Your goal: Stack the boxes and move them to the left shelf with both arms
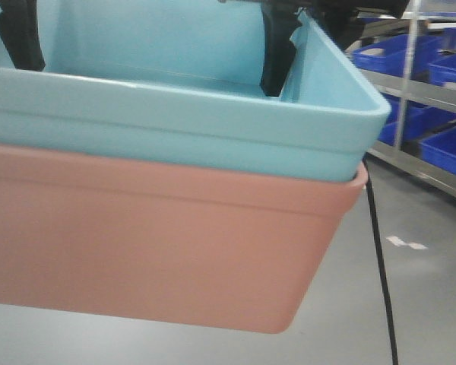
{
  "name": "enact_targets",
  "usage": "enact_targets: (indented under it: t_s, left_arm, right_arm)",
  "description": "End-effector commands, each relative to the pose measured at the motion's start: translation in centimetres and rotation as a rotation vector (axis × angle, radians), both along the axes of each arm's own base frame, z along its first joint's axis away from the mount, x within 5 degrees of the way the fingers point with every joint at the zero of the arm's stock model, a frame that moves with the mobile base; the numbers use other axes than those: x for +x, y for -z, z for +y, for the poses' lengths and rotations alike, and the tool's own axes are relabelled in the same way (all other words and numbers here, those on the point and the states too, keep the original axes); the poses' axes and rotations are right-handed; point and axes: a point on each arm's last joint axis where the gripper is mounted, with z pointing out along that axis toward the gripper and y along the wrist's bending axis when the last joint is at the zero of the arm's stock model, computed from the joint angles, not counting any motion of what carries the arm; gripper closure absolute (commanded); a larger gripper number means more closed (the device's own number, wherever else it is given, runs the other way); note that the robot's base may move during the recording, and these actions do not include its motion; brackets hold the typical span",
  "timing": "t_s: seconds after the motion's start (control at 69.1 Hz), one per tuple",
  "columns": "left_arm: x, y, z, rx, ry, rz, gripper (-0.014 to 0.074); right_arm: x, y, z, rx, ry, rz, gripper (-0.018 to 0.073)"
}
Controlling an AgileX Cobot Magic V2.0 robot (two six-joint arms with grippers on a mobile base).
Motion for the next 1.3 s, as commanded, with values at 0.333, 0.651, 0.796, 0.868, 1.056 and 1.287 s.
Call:
enact_targets:
  t_s: [0.333,0.651,0.796,0.868,1.056,1.287]
  left_arm:
    - [-1.70,-3.19,-1.27,-0.182,0.110,-0.073,0.0599]
    - [-1.70,-3.19,-1.27,-0.182,0.110,-0.073,0.0599]
    - [-1.70,-3.19,-1.27,-0.182,0.110,-0.073,0.0599]
    - [-1.71,-3.18,-1.28,-0.183,0.110,-0.072,0.0599]
    - [-1.73,-3.18,-1.32,-0.188,0.109,-0.069,0.0599]
    - [-1.74,-3.18,-1.33,-0.189,0.109,-0.068,0.0599]
  right_arm:
    - [0.68,-3.05,-0.37,0.066,0.004,-0.196,0.0511]
    - [0.68,-3.05,-0.37,0.066,0.004,-0.196,0.0511]
    - [0.68,-3.05,-0.37,0.066,0.004,-0.196,0.0511]
    - [0.68,-3.05,-0.37,0.066,0.004,-0.196,0.0511]
    - [0.68,-3.05,-0.37,0.066,0.004,-0.196,0.0511]
    - [0.68,-3.04,-0.37,0.066,0.004,-0.196,0.0511]
